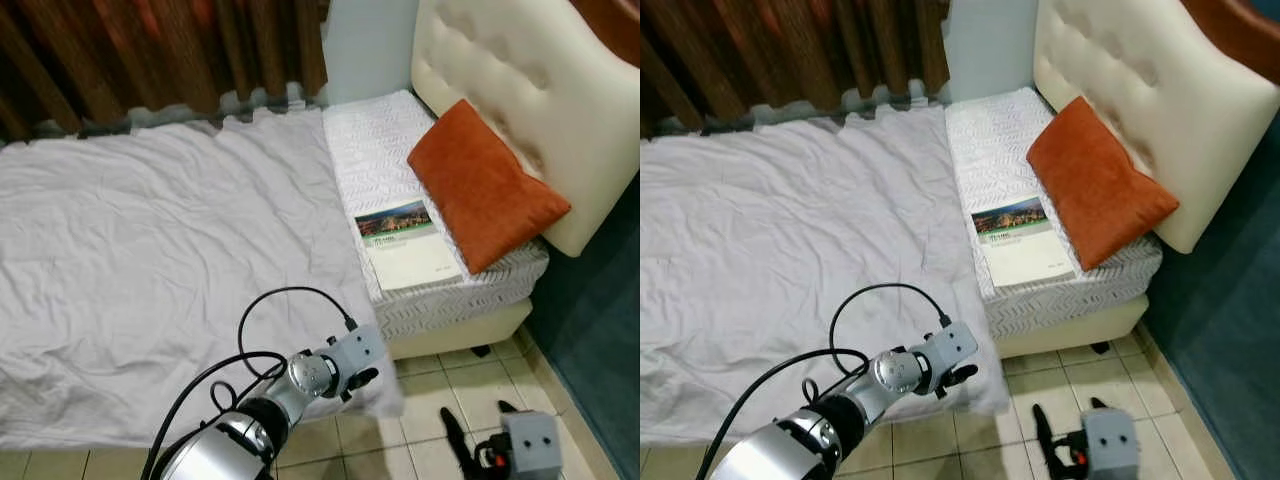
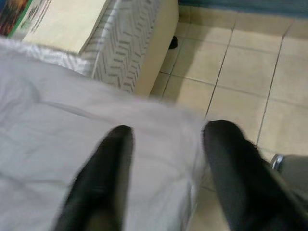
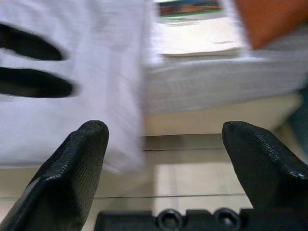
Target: Clean up the room
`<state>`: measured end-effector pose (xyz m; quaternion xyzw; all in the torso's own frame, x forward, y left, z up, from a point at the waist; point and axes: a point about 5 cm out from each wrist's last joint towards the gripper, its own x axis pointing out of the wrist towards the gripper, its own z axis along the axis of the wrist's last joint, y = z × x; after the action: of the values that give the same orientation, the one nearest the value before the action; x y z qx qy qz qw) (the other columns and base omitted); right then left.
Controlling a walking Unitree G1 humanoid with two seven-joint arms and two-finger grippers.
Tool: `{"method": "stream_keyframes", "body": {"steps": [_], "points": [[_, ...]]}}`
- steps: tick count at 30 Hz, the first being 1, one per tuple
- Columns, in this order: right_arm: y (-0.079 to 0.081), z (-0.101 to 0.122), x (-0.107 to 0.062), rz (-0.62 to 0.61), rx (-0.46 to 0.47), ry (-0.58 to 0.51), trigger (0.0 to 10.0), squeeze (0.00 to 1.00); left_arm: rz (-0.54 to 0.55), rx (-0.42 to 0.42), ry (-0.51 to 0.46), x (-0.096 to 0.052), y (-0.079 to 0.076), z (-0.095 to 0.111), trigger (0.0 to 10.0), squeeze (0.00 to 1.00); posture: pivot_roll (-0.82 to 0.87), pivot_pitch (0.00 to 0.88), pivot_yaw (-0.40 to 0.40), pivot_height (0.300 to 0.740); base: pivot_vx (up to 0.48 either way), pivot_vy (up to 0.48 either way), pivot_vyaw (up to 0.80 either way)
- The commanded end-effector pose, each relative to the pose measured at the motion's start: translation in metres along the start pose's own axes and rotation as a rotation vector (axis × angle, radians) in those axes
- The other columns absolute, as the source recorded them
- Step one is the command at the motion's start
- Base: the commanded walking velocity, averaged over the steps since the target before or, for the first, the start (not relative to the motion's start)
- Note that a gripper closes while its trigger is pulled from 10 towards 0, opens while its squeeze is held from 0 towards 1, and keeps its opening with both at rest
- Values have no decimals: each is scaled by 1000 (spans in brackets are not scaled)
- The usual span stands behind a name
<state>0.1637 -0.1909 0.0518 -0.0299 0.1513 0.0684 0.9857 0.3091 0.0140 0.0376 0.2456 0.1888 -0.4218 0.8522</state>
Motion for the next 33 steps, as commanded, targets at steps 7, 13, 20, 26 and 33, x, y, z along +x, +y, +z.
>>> {"method": "stream_keyframes", "body": {"steps": [7, 13, 20, 26, 33], "points": [[2, 0, 5, 89, 18, 11, 10000, 0, -234, -172, -305, 27, -107, 102, 10000, 1000, -359, 111, 44, 740, 0, 0, 0], [-21, 14, 25, -75, 22, -85, 10000, 0, 102, -198, -360, -9, 3, 24, 10000, 1000, -279, 21, 52, 740, 0, 0, 0], [-26, 15, 35, -138, 25, -127, 10000, 0, 392, -249, -417, -56, 47, -14, 10000, 0, -176, 0, 48, 740, 0, 0, 0], [-26, 15, 35, -138, 25, -127, 10000, 0, 392, -249, -417, -56, 47, -14, 10000, 0, -176, 0, 48, 740, 0, 0, 0], [-26, 15, 35, -138, 25, -127, 10000, 0, 392, -249, -417, -56, 47, -14, 10000, 0, -176, 0, 48, 740, 0, 0, 0]]}}
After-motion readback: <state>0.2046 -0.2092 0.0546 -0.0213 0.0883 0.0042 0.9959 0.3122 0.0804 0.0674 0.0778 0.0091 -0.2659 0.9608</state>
